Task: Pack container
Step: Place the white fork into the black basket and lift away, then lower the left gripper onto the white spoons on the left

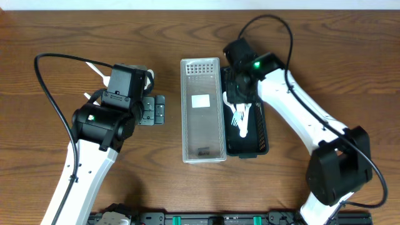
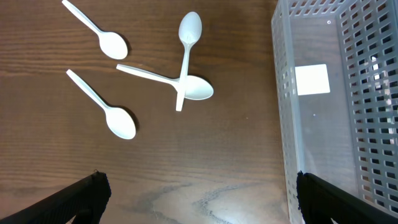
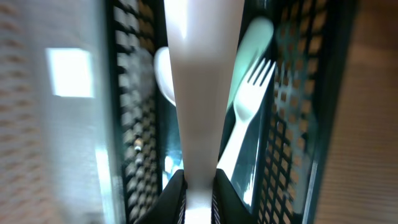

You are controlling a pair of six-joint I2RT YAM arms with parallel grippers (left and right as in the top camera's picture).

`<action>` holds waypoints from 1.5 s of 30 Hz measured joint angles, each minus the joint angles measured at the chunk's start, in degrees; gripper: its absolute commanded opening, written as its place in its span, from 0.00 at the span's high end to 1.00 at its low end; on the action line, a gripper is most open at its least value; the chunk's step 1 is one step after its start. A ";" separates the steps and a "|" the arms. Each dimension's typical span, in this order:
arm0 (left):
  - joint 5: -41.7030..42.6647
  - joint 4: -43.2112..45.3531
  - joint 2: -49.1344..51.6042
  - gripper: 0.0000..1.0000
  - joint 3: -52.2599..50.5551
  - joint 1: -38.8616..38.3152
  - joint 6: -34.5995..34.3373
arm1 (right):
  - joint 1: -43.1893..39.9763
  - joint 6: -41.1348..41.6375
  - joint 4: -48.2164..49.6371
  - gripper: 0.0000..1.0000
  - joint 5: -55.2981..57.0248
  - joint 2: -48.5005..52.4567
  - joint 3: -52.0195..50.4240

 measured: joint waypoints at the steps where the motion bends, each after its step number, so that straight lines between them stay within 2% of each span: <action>1: 0.00 0.00 0.00 0.02 0.00 0.00 0.00 | 0.02 0.00 0.83 0.93 0.02 0.17 -1.57; 9: 0.00 -0.02 0.00 0.02 0.00 0.00 0.00 | 0.02 0.02 3.10 0.77 -0.02 0.37 -6.34; 19: 0.00 -0.11 0.00 0.02 0.00 0.00 0.00 | 0.02 -1.86 4.66 0.67 -0.04 0.37 -5.77; 23: 0.00 -1.68 0.00 0.02 0.00 0.00 0.00 | 0.00 -4.07 3.89 0.50 -0.07 0.37 -0.90; 26: 0.00 -2.36 0.00 0.02 0.13 0.00 0.02 | -0.52 -6.40 1.81 0.44 -0.04 0.35 6.58; 29: 0.00 -2.62 0.22 0.02 1.99 0.17 0.02 | -2.12 -8.28 -2.40 0.43 -0.04 -0.11 14.71; 34: 0.00 -2.43 3.91 0.02 12.66 3.45 0.59 | -8.70 -9.62 -10.95 0.44 0.04 -1.84 25.33; 38: -0.02 -0.50 11.47 0.02 20.33 6.71 3.89 | -14.64 -9.79 -14.88 0.44 0.50 -2.99 28.33; 45: 0.28 5.03 28.24 0.02 21.84 10.47 9.38 | -20.48 -9.97 -18.73 0.45 0.55 -3.06 28.44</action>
